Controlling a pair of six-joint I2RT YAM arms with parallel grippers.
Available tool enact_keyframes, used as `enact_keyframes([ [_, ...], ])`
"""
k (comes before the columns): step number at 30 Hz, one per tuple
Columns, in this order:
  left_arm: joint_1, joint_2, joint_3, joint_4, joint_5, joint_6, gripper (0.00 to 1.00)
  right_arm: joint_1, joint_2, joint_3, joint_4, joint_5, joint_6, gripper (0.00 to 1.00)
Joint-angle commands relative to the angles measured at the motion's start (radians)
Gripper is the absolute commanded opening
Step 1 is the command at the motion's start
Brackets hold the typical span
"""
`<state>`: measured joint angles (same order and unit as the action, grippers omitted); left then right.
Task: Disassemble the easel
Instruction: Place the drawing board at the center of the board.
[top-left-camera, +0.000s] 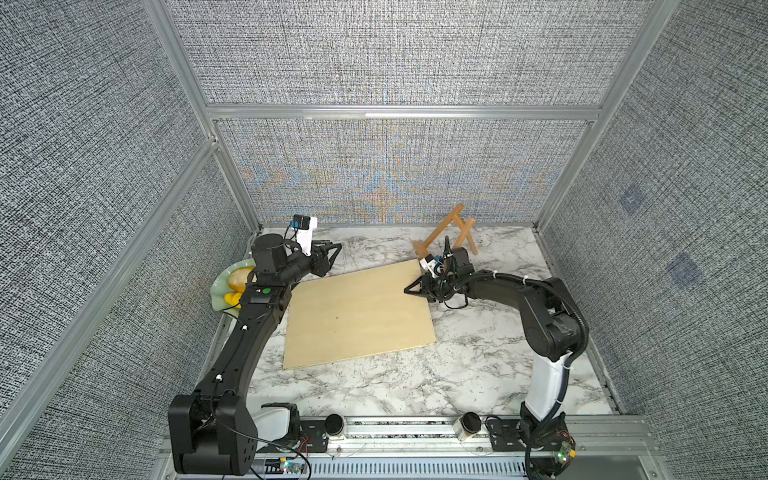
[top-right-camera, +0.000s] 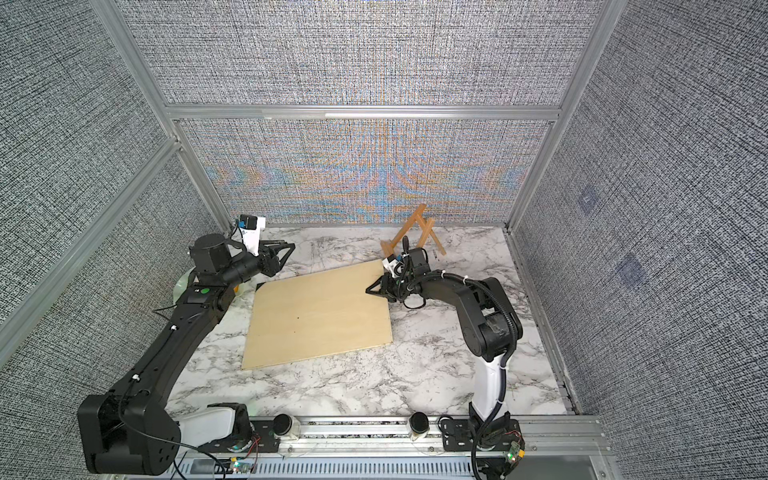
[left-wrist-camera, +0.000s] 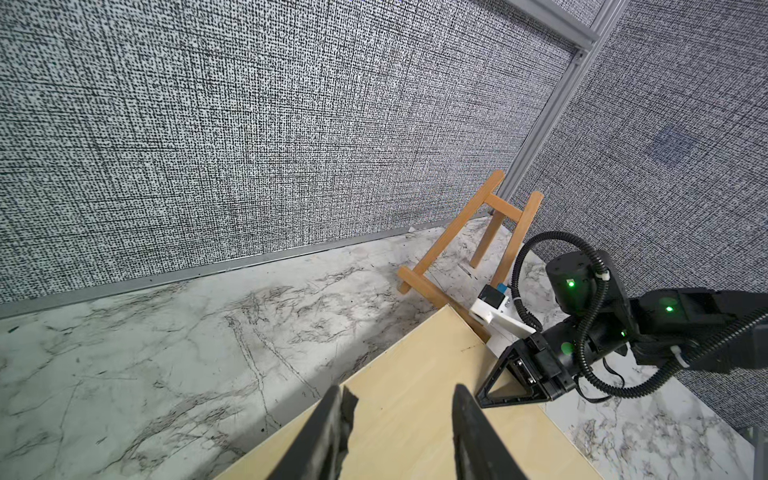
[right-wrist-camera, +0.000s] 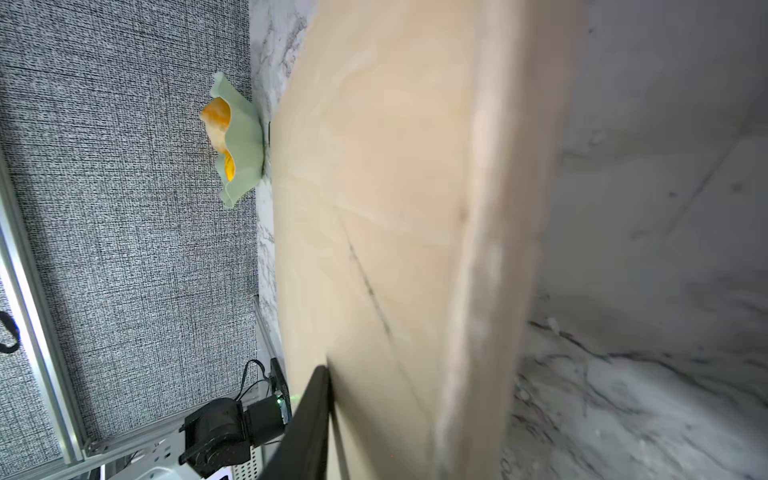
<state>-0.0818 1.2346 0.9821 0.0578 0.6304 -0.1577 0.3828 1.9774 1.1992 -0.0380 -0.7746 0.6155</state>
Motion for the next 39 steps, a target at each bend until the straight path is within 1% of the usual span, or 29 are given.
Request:
enact_keyframes([
  [1,0.001,0.005,0.001,0.03,0.012,-0.001,0.44,0.0,0.015,0.002,-0.165,0.379,-0.243,0.28],
  [8,0.003,0.009,-0.005,0.034,0.011,0.001,0.44,0.0,0.033,0.024,-0.24,0.43,-0.295,0.35],
  [10,0.004,0.008,-0.005,0.036,0.012,0.0,0.44,0.001,0.032,0.03,-0.26,0.453,-0.308,0.41],
  [13,0.003,0.01,-0.006,0.04,0.012,0.0,0.44,0.001,0.031,0.033,-0.282,0.478,-0.323,0.44],
  [15,0.002,0.01,-0.008,0.041,0.014,-0.002,0.44,0.001,0.031,0.036,-0.295,0.497,-0.329,0.47],
  [18,0.004,0.012,-0.01,0.043,0.017,-0.002,0.44,0.002,0.024,0.037,-0.305,0.525,-0.338,0.48],
  [20,0.004,0.013,-0.01,0.048,0.017,-0.003,0.44,0.001,0.017,0.039,-0.315,0.54,-0.343,0.53],
  [27,0.005,0.016,-0.008,0.049,0.022,-0.004,0.43,0.001,-0.027,0.023,-0.31,0.555,-0.344,0.53],
  [30,0.004,0.016,-0.006,0.049,0.022,-0.005,0.43,0.001,-0.071,0.009,-0.31,0.557,-0.343,0.53],
  [35,0.004,0.026,-0.002,0.06,-0.002,-0.027,0.43,0.001,-0.195,-0.014,-0.331,0.526,-0.35,0.53],
  [39,0.005,0.045,-0.005,0.08,-0.023,-0.039,0.42,-0.003,-0.317,-0.021,-0.355,0.501,-0.357,0.5],
])
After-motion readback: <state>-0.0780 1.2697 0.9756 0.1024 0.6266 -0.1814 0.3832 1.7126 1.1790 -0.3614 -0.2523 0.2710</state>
